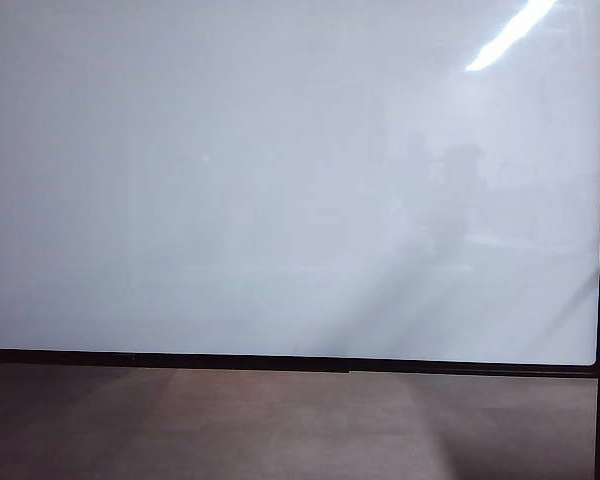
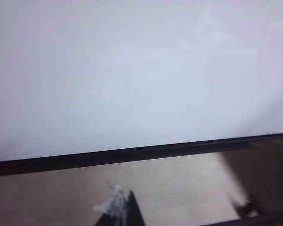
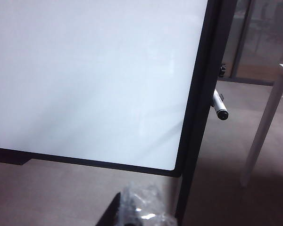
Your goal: Reach to the right to find the marker pen, pick it up, and write the number 8 on the whiteboard.
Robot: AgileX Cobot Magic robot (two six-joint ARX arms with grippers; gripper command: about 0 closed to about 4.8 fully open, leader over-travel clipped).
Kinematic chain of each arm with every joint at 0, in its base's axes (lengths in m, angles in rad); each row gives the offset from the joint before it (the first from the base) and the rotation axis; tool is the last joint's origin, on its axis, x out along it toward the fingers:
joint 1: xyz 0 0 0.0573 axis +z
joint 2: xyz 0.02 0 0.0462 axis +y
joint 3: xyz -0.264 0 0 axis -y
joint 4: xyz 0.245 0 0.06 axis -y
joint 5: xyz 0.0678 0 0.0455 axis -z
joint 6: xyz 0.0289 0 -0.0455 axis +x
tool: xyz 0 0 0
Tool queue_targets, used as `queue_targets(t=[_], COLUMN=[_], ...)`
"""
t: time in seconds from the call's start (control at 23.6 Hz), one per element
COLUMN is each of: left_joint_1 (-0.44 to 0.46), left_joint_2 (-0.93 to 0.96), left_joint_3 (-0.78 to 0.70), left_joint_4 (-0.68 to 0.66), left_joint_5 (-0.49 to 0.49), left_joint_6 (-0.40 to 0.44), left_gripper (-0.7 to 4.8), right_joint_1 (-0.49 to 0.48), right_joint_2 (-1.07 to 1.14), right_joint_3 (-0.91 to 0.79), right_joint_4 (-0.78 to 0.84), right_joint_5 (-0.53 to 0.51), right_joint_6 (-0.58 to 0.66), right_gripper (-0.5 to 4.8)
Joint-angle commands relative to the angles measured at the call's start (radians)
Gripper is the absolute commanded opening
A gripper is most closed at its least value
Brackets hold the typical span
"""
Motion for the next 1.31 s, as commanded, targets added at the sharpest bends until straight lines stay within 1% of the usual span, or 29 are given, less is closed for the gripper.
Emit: queue_targets(t=[0.04,0.13,0.21,0.47,0.59,0.72,0.81,0.98,1.1,1.19,1.31], left_joint_1=[-0.106,-0.161,-0.221,-0.388,-0.477,-0.537,-0.554,-0.557,-0.557,-0.557,-0.557], left_joint_2=[0.001,0.001,0.001,0.001,0.001,0.001,0.001,0.001,0.001,0.001,0.001], left_joint_3=[0.001,0.001,0.001,0.001,0.001,0.001,0.001,0.001,0.001,0.001,0.001], left_joint_4=[0.010,0.010,0.010,0.010,0.010,0.010,0.010,0.010,0.010,0.010,0.010], left_joint_5=[0.003,0.003,0.003,0.002,0.003,0.012,0.014,0.010,0.010,0.010,0.010], left_joint_6=[0.000,0.000,0.000,0.000,0.000,0.000,0.000,0.000,0.000,0.000,0.000], left_gripper=[-0.05,-0.05,-0.05,-0.05,-0.05,-0.05,-0.05,-0.05,-0.05,-0.05,-0.05], right_joint_1=[0.000,0.000,0.000,0.000,0.000,0.000,0.000,0.000,0.000,-0.002,-0.002], right_joint_2=[-0.001,-0.001,-0.001,-0.001,-0.001,-0.001,-0.001,-0.001,0.006,0.044,0.172], right_joint_3=[-0.003,-0.003,-0.003,-0.003,-0.003,-0.003,-0.003,0.016,0.086,0.138,0.205], right_joint_4=[0.019,0.019,0.019,0.019,0.019,0.036,0.078,0.246,0.271,0.317,0.458], right_joint_5=[0.004,0.003,0.007,0.090,0.125,0.156,0.213,0.346,0.408,0.399,0.349], right_joint_6=[0.012,0.013,0.043,0.194,0.208,0.211,0.216,0.218,0.213,0.204,0.154], right_gripper=[-0.01,-0.01,-0.01,-0.01,-0.01,-0.01,-0.01,-0.01,-0.01,-0.01,-0.01])
